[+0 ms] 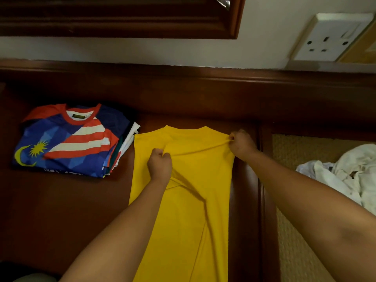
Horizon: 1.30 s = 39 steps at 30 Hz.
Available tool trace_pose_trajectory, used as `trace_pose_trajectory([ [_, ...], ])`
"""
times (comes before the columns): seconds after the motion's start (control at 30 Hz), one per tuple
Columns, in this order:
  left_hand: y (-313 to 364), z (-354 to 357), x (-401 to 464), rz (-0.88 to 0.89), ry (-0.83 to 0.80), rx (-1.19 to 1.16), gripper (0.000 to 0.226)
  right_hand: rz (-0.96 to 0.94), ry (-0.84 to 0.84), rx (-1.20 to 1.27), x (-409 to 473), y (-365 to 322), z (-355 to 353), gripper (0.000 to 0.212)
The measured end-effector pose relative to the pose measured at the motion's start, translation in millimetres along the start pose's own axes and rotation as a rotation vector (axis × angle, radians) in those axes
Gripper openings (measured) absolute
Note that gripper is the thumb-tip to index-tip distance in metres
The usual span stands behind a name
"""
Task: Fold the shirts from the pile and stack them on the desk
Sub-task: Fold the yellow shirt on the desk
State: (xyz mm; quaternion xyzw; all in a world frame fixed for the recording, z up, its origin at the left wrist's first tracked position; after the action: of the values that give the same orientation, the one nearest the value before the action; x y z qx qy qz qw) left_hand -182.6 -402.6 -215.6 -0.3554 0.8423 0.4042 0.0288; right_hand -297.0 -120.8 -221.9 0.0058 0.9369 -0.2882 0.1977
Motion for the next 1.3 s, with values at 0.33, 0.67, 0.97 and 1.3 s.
trace_pose_trajectory([
  [0.33, 12, 18, 37, 0.084, -0.180, 0.145, 0.042, -0.005, -0.087, 0.084, 2, -9, 4, 0.027],
  [0.67, 42, -6, 47, 0.369, -0.013, 0.469, 0.029, -0.037, 0.175, 0.111, -16, -10, -8, 0.029],
  [0.97, -64, -38, -81, 0.369, -0.024, 0.360, 0.024, -0.063, 0.102, 0.322, -204, 3, 86, 0.019],
  [1.3, -87, 36, -204, 0.526, -0.282, 0.481, 0.018, 0.104, 0.204, 0.313, -253, 18, 113, 0.018],
])
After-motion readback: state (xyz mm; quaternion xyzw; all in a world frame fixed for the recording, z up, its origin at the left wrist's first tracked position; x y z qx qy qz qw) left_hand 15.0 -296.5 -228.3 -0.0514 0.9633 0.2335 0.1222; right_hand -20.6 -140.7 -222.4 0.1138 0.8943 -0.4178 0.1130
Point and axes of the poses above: each hand's wrist, its own x-axis towards the middle knuckle, its own z-axis out of the palm, y = z × x, the point moved 8 cm from there along x, towards the middle knuckle, and after that the axes turned 8 degrees about x, right-handed, at the moved point
